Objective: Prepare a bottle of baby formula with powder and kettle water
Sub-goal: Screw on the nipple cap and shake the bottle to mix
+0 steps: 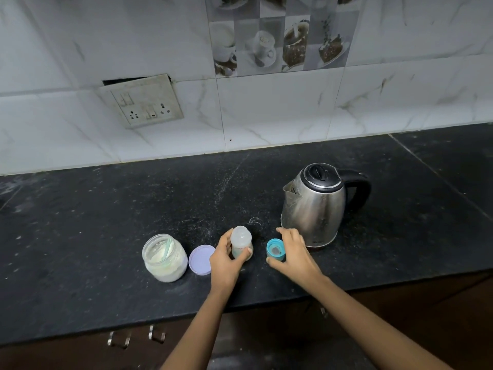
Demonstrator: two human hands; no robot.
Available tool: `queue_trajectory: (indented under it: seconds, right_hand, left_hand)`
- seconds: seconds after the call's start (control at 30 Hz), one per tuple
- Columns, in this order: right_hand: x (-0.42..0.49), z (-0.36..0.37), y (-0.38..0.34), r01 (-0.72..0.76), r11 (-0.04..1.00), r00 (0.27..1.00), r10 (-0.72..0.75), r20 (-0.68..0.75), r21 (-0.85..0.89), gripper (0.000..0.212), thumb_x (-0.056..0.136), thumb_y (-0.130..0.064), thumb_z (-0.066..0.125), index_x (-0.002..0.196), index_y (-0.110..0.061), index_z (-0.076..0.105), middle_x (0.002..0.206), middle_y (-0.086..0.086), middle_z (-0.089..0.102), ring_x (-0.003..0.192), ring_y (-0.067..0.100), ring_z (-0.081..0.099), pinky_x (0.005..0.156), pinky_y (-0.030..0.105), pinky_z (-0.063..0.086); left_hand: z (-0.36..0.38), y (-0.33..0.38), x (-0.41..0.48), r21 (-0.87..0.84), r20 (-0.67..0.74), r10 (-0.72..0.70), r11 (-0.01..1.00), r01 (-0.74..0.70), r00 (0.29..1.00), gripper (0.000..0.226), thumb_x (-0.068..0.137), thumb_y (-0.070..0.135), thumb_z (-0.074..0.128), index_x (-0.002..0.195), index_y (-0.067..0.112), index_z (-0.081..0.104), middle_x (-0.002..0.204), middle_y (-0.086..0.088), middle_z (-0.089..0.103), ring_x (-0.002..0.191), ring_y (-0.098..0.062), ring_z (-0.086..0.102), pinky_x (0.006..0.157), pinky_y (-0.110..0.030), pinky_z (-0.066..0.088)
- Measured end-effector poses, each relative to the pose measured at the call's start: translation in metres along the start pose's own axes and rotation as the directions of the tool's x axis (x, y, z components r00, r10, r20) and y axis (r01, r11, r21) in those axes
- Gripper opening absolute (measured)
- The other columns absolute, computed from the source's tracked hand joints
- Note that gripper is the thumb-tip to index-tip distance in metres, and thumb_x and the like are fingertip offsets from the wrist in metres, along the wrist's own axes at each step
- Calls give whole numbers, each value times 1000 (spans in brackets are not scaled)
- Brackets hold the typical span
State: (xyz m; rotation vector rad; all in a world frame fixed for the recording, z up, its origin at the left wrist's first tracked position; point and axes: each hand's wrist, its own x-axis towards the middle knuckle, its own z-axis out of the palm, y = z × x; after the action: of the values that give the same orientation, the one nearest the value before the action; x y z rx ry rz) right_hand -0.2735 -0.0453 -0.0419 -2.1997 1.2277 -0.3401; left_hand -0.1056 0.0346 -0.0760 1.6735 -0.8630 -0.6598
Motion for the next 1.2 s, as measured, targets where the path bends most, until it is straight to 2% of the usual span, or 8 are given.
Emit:
queue_trajectory:
  seconds: [0.2, 0.4, 0.57, 0.73, 0.83, 0.9, 1.0, 1.2]
  right_hand:
    - [8, 2, -6, -79, 996, 997, 79, 26, 28, 49, 77, -24, 74, 121, -23, 52, 116, 1, 46, 109, 18, 50, 92, 36, 48]
    - [8, -7, -12, -124, 992, 992, 124, 18, 19, 40, 68, -27, 77, 97, -21, 50, 93, 0, 60, 82, 19, 60, 70, 37, 53]
    - [9, -15, -16, -122, 993, 992, 122, 37, -10, 43, 65, -24, 78, 97, -25, 49, 94, -2, 61, 81, 18, 61, 70, 36, 53]
    - [7, -24, -24, -31, 951, 983, 85, -165, 307, 39, 69, -14, 77, 102, -25, 59, 97, -7, 62, 86, 9, 61, 71, 13, 48]
    - [15, -29, -35, 81, 906, 947, 61, -315, 416, 45, 69, -9, 77, 110, -25, 68, 106, -6, 60, 96, 6, 60, 84, 15, 46]
    - [25, -35, -41, 102, 938, 970, -20, -244, 331, 51, 69, -11, 77, 117, -25, 67, 107, -4, 57, 94, 6, 57, 85, 14, 41]
    - [44, -46, -54, 178, 984, 980, -177, 91, -1, 71, 69, -18, 78, 131, -25, 45, 111, -1, 58, 93, 15, 56, 83, 27, 45]
    - [71, -37, -98, 487, 792, 843, -314, 437, -368, 49, 72, -13, 76, 118, -19, 60, 112, 4, 54, 106, 20, 46, 86, 36, 45]
  left_hand:
    - [-8, -2, -3, -18, 45, 11, 1000, -11, 999, 64, 77, 11, 78, 134, 16, 48, 128, 8, 59, 118, -3, 55, 104, -26, 42]
    - [-13, -5, -4, -22, 50, 8, 1000, -7, 999, 69, 76, 11, 79, 134, 15, 44, 129, 5, 55, 119, -9, 54, 102, -23, 41]
    - [-15, -8, -3, -10, 75, 15, 1000, -14, 997, 66, 75, 10, 79, 131, 19, 45, 127, 4, 57, 118, -9, 55, 102, -25, 42]
    - [-17, -4, 5, -1, 99, 21, 1000, -21, 995, 72, 74, 10, 79, 136, 14, 43, 130, 5, 54, 121, -9, 52, 106, -27, 40]
    - [-17, -1, 12, 7, 114, 26, 1000, -27, 993, 74, 74, 9, 79, 138, 15, 42, 132, 6, 53, 121, -7, 50, 105, -23, 38]
    - [-18, 0, 15, 9, 130, 26, 1000, -27, 991, 71, 74, 7, 78, 136, 17, 44, 127, 11, 54, 117, -4, 51, 99, -13, 37]
    - [-20, 0, 19, 1, 169, 27, 1000, -28, 985, 59, 73, 7, 78, 124, 25, 53, 117, 16, 62, 110, 0, 57, 88, -6, 41]
    - [-21, -5, 21, -28, 188, 11, 1000, -6, 982, 53, 74, 3, 77, 114, 27, 54, 110, 12, 65, 103, 3, 61, 87, -11, 44]
